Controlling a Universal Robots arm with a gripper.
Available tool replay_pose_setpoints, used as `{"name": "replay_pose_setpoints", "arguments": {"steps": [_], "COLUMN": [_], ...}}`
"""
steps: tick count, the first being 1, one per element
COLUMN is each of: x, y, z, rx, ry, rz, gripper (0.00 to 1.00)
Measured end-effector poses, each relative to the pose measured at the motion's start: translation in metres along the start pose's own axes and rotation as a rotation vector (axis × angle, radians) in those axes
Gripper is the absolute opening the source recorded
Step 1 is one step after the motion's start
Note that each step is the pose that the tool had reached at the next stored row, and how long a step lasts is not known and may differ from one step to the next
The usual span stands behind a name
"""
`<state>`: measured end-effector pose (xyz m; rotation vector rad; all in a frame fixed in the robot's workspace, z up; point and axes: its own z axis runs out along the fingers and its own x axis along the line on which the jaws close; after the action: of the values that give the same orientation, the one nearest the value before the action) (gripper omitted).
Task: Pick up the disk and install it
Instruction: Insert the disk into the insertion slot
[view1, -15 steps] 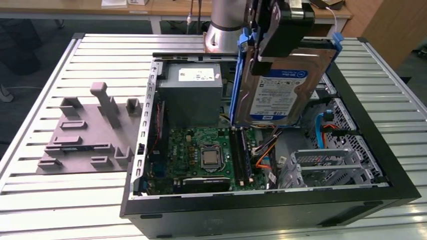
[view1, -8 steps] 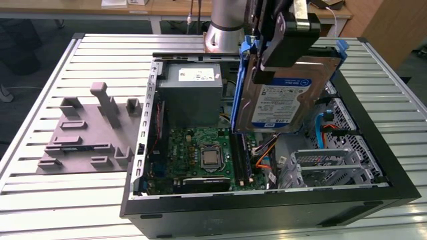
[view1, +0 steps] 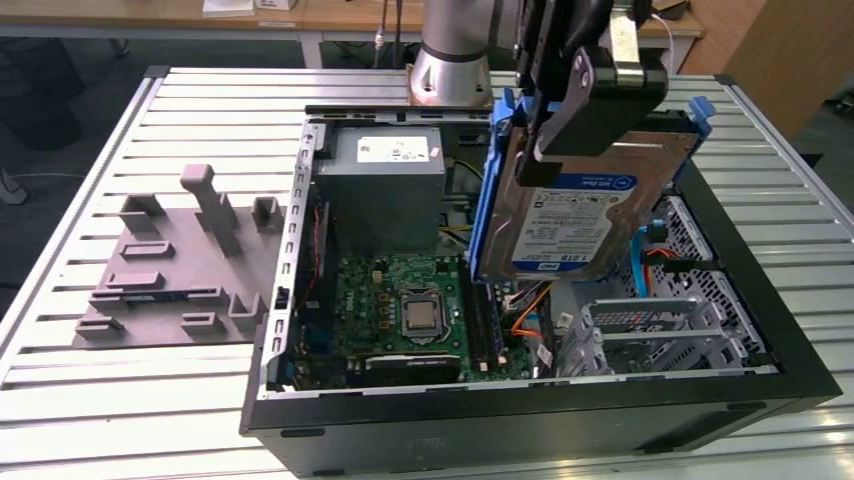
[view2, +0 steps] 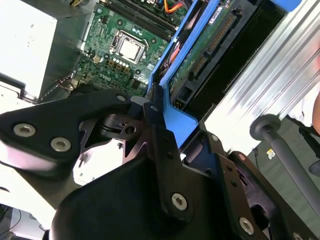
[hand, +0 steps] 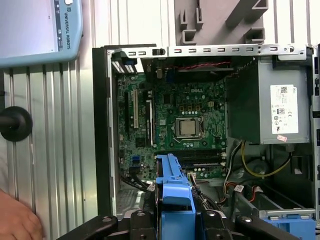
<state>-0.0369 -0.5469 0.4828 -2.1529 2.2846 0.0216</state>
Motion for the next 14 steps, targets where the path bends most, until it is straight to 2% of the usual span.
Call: {"name": "replay_pose_setpoints", "arguments": {"steps": [5,14], "x": [-0.0003,0.006], "y": [-0.0083,-0.0182], "z": [0.0036,0.0074], "rx": [-0.0021,-0.0021], "ry": [0.0015,0.0016], "rz": [-0.016,-0.017], "gripper": [0.36,0.36]}}
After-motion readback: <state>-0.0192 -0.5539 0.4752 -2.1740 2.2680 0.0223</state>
